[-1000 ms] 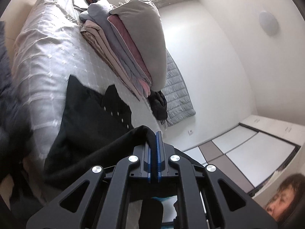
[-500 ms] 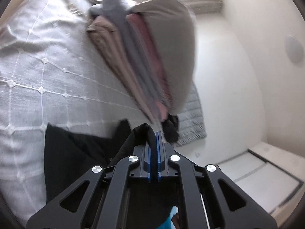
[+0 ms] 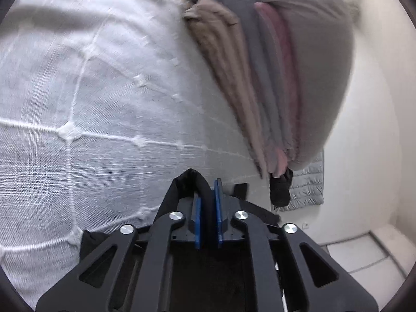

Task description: Fold large clothes

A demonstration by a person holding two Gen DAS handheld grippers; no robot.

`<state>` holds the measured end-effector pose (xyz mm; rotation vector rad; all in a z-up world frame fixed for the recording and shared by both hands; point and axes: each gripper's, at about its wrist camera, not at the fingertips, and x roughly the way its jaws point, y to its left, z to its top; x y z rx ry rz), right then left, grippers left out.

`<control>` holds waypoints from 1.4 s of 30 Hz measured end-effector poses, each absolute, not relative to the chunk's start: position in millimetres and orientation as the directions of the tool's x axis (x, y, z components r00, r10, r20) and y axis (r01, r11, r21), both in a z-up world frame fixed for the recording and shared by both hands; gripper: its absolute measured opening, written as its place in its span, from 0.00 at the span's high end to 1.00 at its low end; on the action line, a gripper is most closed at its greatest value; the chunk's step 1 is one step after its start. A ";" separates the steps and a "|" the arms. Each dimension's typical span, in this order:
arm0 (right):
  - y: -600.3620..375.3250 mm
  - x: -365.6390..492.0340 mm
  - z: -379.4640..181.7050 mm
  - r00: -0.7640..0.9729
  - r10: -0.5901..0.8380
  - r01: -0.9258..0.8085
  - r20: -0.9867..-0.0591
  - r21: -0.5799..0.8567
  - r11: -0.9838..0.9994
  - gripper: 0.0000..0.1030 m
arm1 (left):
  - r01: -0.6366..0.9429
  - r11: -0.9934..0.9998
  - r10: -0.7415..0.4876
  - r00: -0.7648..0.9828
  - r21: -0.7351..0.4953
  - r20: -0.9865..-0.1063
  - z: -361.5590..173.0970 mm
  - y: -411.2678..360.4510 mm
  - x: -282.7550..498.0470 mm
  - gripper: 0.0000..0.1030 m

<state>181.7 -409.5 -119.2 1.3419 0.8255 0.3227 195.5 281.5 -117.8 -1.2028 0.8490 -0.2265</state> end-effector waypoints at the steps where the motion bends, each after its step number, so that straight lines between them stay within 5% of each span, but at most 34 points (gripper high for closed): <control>1: -409.1 185.2 -119.9 0.684 0.646 0.250 -0.338 0.941 0.227 0.46 | -0.295 0.349 -0.583 0.675 -0.890 -0.452 -125.8 284.6 196.6 0.86; 4: -412.3 188.4 -112.2 0.694 0.647 0.254 -0.316 0.948 0.192 0.33 | -0.297 0.272 -0.598 0.693 -0.916 -0.402 -133.3 295.8 195.2 0.78; 8: -406.4 182.6 -87.0 0.697 0.656 0.189 -0.289 0.957 0.221 0.27 | -0.251 0.297 -0.519 0.767 -0.921 -0.377 -105.1 313.9 178.2 0.52; 15: -304.9 134.1 -49.8 0.490 0.850 -0.123 -0.195 0.950 0.288 0.23 | 0.029 0.466 -0.601 0.744 -0.884 -0.293 -35.9 262.0 142.6 0.48; 20: -264.9 141.0 -66.1 0.451 0.858 -0.146 -0.246 0.928 0.343 0.20 | 0.170 0.735 -0.568 0.683 -0.656 -0.460 -35.9 161.0 134.0 0.48; 23: -260.8 160.3 -81.9 0.492 0.832 -0.125 -0.258 0.924 0.360 0.20 | 0.106 0.851 -0.439 0.680 -0.515 -0.587 -63.2 150.2 142.7 0.48; 25: -255.7 177.2 -93.8 0.518 0.819 -0.121 -0.246 0.927 0.355 0.20 | 0.031 0.839 -0.428 0.654 -0.544 -0.623 -84.5 170.7 149.5 0.48; 28: -236.8 197.2 -101.8 0.507 0.811 -0.136 -0.292 0.902 0.410 0.20 | -0.030 0.749 -0.486 0.655 -0.662 -0.579 -96.5 205.9 151.2 0.53; 34: -247.3 202.9 -87.4 0.498 0.837 -0.165 -0.225 0.923 0.347 0.20 | 0.018 0.806 -0.430 0.703 -0.591 -0.566 -72.6 193.6 139.0 0.52; 38: -283.3 182.0 -48.0 0.583 0.787 -0.230 -0.203 0.887 0.400 0.19 | 0.133 0.796 -0.476 0.740 -0.591 -0.475 -37.4 160.2 134.5 0.50; 42: -319.9 173.8 -51.1 0.664 0.719 -0.179 -0.206 0.890 0.420 0.15 | 0.195 0.808 -0.503 0.721 -0.556 -0.477 -34.1 118.0 152.4 0.48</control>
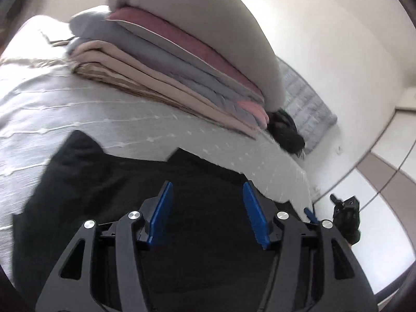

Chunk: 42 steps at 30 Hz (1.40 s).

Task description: Fold large clothes

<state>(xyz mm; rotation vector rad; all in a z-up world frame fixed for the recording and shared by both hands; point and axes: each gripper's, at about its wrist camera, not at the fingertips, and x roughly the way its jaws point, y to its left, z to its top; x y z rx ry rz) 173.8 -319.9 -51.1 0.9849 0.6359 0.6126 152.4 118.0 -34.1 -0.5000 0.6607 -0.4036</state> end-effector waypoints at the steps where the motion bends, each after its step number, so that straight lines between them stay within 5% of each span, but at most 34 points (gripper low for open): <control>1: -323.8 175.4 -58.4 0.668 0.714 -0.156 -0.208 0.899 0.408 0.15 | 0.190 0.811 -0.501 0.714 -0.553 -0.490 -40.2 111.0 162.2 0.48; 7: -338.6 193.5 -93.6 0.680 0.700 -0.109 -0.216 0.915 0.388 0.15 | 0.027 0.883 -0.354 0.694 -0.469 -0.627 -87.3 134.5 186.4 0.48; 12: -335.1 216.7 -96.3 0.677 0.694 -0.107 -0.247 0.899 0.424 0.15 | -0.043 0.830 -0.361 0.719 -0.556 -0.594 -95.6 183.8 186.0 0.49; 23: -371.9 185.8 -89.9 0.743 0.619 -0.075 -0.253 0.888 0.453 0.15 | -0.078 0.862 -0.268 0.770 -0.502 -0.579 -76.5 202.0 175.1 0.48; 26: -367.9 191.2 -98.6 0.735 0.604 -0.040 -0.309 0.869 0.493 0.15 | -0.147 0.796 -0.303 0.743 -0.587 -0.596 -96.0 222.5 180.7 0.48; 32: -366.5 183.7 -90.1 0.747 0.574 -0.030 -0.335 0.845 0.533 0.15 | -0.126 0.811 -0.300 0.749 -0.571 -0.591 -90.4 219.9 177.3 0.48; 37: -364.2 182.5 -82.8 0.754 0.609 -0.072 -0.245 0.891 0.448 0.15 | -0.131 0.703 -0.354 0.788 -0.699 -0.504 -59.9 213.8 181.9 0.38; 42: -348.9 200.3 -68.9 0.737 0.654 -0.112 -0.172 0.922 0.369 0.15 | 0.049 0.746 -0.459 0.760 -0.664 -0.459 -37.6 130.3 220.4 0.37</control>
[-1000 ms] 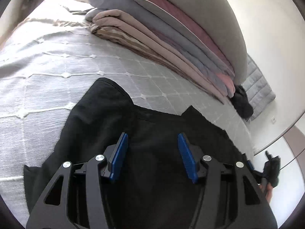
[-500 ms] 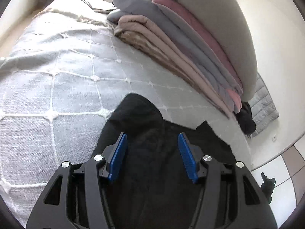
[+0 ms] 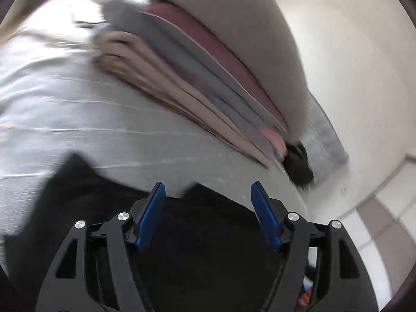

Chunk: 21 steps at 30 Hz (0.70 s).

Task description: Fold large clothes

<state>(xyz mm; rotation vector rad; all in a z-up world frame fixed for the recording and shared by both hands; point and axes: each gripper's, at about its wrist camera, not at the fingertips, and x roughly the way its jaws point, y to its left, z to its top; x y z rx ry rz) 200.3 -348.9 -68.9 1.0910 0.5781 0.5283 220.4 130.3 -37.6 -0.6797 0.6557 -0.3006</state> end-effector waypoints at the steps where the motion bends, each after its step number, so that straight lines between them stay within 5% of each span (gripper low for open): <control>1: -341.9 207.0 -64.4 0.726 0.664 -0.129 -0.178 0.914 0.385 0.15 | 0.077 0.758 -0.476 0.744 -0.648 -0.469 -42.6 109.9 231.6 0.37; 7: -325.7 230.8 -94.0 0.649 0.673 -0.082 -0.355 0.847 0.525 0.15 | 0.076 0.855 -0.402 0.721 -0.512 -0.565 -93.6 67.3 267.7 0.37; 11: -353.5 235.4 -105.1 0.672 0.625 -0.001 -0.398 0.843 0.538 0.15 | -0.014 0.842 -0.350 0.747 -0.540 -0.565 -106.7 105.6 272.7 0.37; 21: -408.8 197.2 -111.3 0.776 0.503 0.146 -0.381 0.884 0.445 0.15 | -0.165 0.820 -0.217 0.797 -0.547 -0.564 -93.6 179.4 251.5 0.37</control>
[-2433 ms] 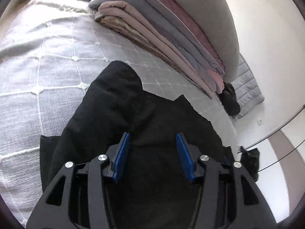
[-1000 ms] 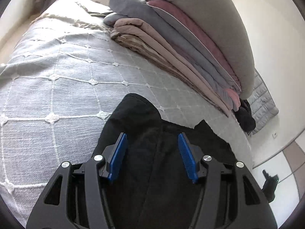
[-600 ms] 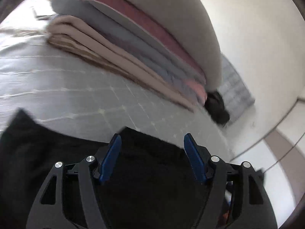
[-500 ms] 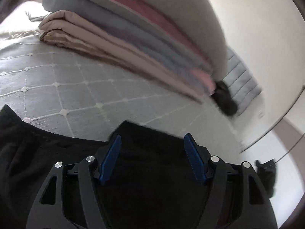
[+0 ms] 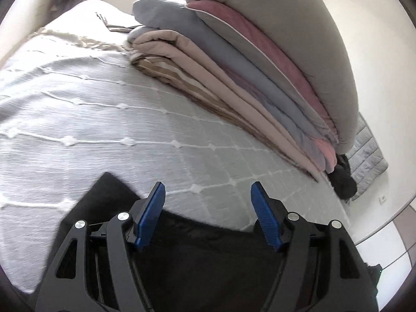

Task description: Fold large clothes

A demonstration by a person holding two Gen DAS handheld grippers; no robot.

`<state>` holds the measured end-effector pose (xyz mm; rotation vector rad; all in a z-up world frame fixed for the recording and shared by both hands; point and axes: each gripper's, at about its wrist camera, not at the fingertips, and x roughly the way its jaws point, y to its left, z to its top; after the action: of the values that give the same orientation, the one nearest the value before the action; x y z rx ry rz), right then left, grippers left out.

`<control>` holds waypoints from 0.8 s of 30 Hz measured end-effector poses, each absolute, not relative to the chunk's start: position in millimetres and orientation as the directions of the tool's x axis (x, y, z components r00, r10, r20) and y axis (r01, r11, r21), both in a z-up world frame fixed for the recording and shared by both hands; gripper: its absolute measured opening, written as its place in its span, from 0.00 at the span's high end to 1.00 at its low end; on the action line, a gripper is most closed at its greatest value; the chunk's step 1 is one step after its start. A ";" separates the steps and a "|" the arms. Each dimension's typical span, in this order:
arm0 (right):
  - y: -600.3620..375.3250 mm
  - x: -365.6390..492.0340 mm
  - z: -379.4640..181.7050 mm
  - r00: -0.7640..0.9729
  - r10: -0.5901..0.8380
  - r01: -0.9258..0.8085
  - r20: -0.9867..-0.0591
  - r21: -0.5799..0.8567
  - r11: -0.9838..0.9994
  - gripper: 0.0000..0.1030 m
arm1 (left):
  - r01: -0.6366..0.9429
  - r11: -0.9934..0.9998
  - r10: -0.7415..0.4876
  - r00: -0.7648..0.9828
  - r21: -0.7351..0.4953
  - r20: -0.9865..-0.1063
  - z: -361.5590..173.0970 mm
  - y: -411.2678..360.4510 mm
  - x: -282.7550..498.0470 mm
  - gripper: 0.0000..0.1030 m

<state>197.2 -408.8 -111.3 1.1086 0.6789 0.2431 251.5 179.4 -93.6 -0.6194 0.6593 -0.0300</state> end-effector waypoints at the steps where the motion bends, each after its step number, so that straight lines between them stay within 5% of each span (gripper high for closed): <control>1: -408.7 190.0 -106.0 0.783 0.511 0.122 -0.354 0.893 0.432 0.15 | -0.154 0.829 -0.228 0.785 -0.538 -0.576 -88.0 180.5 245.1 0.37; 6: -409.8 106.8 -63.2 0.771 0.578 -0.025 -0.269 0.893 0.449 0.15 | -0.075 0.866 -0.304 0.707 -0.495 -0.639 -49.5 190.5 170.4 0.34; 12: -417.2 6.6 -66.4 0.694 0.586 0.031 -0.418 0.831 0.556 0.15 | -0.086 0.837 -0.357 0.664 -0.541 -0.657 -33.0 241.8 50.8 0.19; 16: -422.3 -52.7 -84.1 0.655 0.597 0.077 -0.463 0.827 0.556 0.15 | -0.183 0.746 -0.409 0.632 -0.640 -0.658 -54.4 286.4 -26.8 0.18; 24: -435.1 -97.3 -120.2 0.646 0.664 0.148 -0.375 0.916 0.374 0.15 | -0.325 0.523 -0.518 0.613 -0.788 -0.597 -114.1 306.1 -122.2 0.18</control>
<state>-97.3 -435.1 -120.2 1.1673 0.8396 0.3859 -122.2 306.1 -114.1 -1.0557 0.9485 -0.1388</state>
